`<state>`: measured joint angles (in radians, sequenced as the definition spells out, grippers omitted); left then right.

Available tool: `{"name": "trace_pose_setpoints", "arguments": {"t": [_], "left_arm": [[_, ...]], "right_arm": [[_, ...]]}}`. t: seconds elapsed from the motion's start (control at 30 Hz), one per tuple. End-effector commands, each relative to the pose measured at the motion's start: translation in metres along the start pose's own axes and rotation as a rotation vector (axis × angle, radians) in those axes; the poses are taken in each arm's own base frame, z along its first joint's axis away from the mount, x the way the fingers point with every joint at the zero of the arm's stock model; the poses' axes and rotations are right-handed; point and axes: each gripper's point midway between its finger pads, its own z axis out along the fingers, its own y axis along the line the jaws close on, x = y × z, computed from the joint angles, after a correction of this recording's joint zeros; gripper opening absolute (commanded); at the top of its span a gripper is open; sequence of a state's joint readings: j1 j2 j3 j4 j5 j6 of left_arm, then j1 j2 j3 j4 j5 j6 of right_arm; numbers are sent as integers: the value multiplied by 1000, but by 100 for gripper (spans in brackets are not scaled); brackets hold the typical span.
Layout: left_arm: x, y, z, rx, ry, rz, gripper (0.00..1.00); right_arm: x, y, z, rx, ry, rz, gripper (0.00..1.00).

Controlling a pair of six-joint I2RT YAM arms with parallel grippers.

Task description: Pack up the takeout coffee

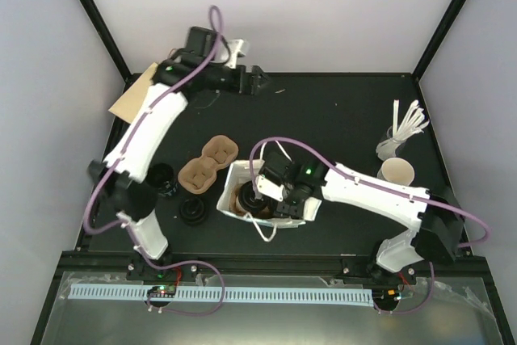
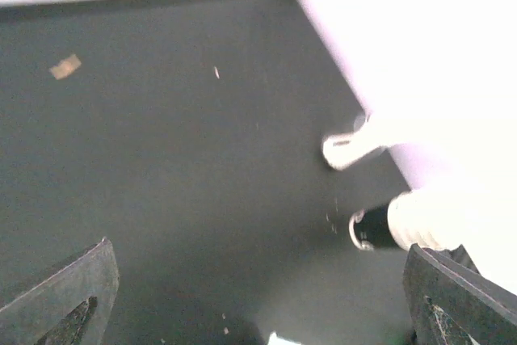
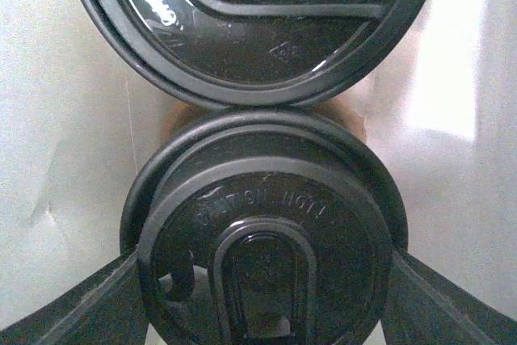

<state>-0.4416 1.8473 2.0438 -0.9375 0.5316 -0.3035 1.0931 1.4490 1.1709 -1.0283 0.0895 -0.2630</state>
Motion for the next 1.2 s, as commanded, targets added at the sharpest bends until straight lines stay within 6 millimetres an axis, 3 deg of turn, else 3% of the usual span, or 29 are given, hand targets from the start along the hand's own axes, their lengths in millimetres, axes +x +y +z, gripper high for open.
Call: {"name": "trace_pose_setpoints", "arguments": {"t": [0.0,0.13,0.23,0.3,0.37,0.57,0.77,0.93,1.17], "left_arm": [[-30,-20,-65,-63,-273,45,99],[-17,-20,-107,-133,-401,67,99],[4,-18,-129,-158,-450,55,99],[22,-28,-151,-130,-490,62,99],[40,-31,-159,-107,-489,55,99],[94,-27,-170,-99,-441,41,99],[133,-13,-173,-151,-373,44,99],[150,-3,-173,-185,-356,54,99],[152,-8,-167,-148,-331,85,99]], "right_arm": [[-8,7,18,-180,19,32,60],[-14,-5,30,-219,8,82,61],[-17,-9,39,-266,11,111,63],[-17,-12,43,-277,24,129,63],[-18,-13,47,-280,43,145,63],[-15,-23,50,-220,90,219,66],[-5,-25,46,-167,146,261,68],[-5,-35,42,14,145,274,69],[3,-29,52,15,150,284,70]]}}
